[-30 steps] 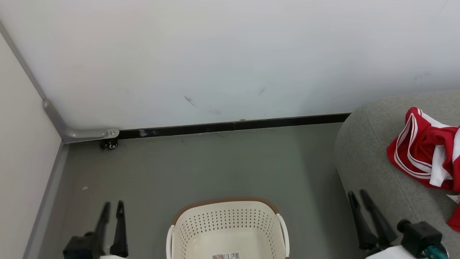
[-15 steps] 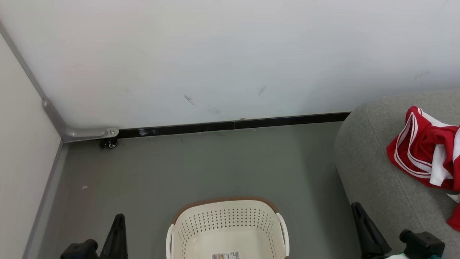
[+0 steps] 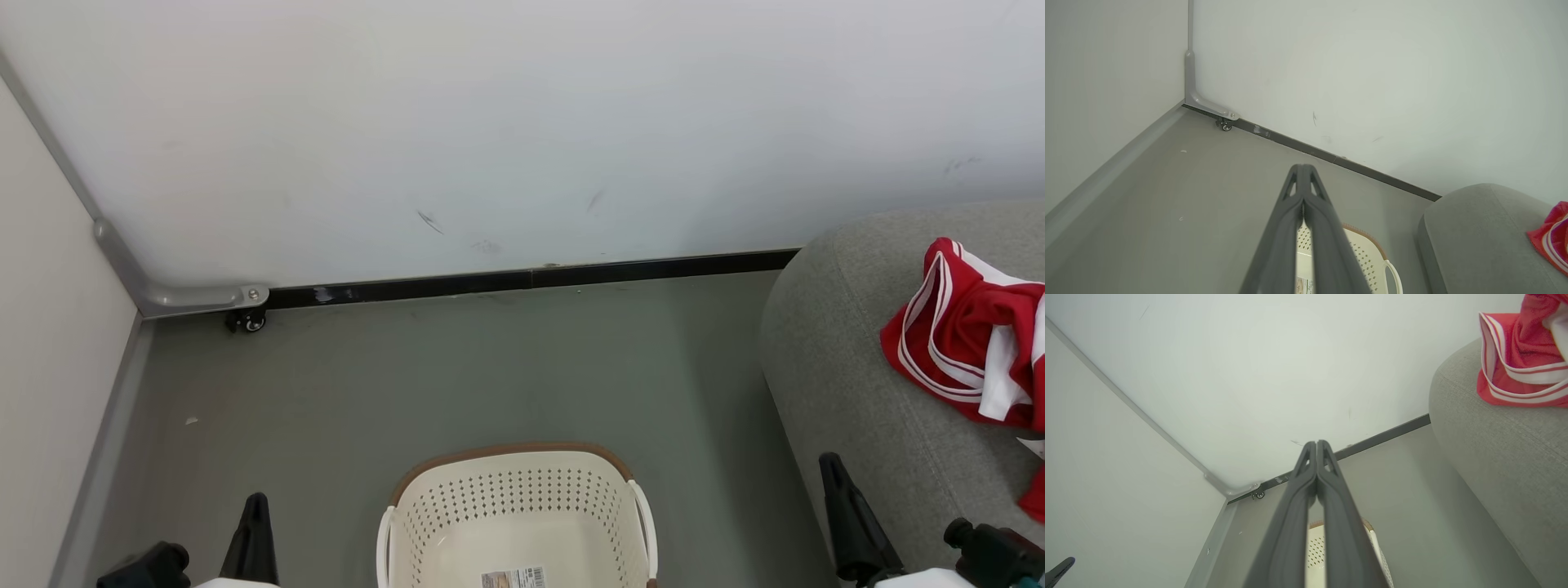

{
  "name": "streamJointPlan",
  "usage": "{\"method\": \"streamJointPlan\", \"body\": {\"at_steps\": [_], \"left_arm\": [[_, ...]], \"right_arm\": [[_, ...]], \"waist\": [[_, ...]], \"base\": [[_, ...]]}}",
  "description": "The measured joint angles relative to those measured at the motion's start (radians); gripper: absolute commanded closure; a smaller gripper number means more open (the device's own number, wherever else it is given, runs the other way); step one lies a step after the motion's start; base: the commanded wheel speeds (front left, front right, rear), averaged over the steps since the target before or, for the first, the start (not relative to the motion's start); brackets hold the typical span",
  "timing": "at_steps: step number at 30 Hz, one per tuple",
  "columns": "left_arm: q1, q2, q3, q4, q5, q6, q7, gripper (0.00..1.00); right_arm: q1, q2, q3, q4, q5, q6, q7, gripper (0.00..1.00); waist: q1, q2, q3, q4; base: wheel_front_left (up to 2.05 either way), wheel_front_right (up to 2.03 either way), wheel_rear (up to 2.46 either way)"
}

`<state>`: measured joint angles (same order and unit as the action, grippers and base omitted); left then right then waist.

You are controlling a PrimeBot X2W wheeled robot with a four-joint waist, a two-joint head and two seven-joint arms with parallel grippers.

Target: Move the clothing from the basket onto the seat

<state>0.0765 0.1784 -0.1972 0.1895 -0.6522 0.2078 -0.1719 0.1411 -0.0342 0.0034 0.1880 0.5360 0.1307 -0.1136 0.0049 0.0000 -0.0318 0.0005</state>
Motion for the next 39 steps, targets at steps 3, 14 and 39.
{"method": "streamJointPlan", "body": {"at_steps": [3, 14, 39], "left_arm": [[0.0, -0.005, 0.01, -0.001, -0.04, -0.014, 0.012, 1.0], [-0.002, -0.024, 0.047, -0.002, -0.179, -0.058, 0.048, 1.0], [-0.041, -0.06, 0.124, 0.016, -0.486, -0.148, 0.13, 1.0]], "right_arm": [[-0.005, -0.001, -0.002, 0.0, 0.045, 0.0, 0.009, 1.0], [-0.024, -0.01, -0.012, 0.004, 0.212, 0.0, 0.03, 1.0], [-0.09, -0.032, -0.028, 0.034, 0.571, 0.0, 0.081, 1.0]], "waist": [[0.0029, 0.0, 0.0, 0.0], [0.0114, 0.0, -0.005, 0.0], [-0.0002, 0.0, 0.01, 0.0]], "base": [[0.0, 0.0, 0.0], [0.0, 0.0, 0.0], [0.0, 0.0, 0.0]]}}
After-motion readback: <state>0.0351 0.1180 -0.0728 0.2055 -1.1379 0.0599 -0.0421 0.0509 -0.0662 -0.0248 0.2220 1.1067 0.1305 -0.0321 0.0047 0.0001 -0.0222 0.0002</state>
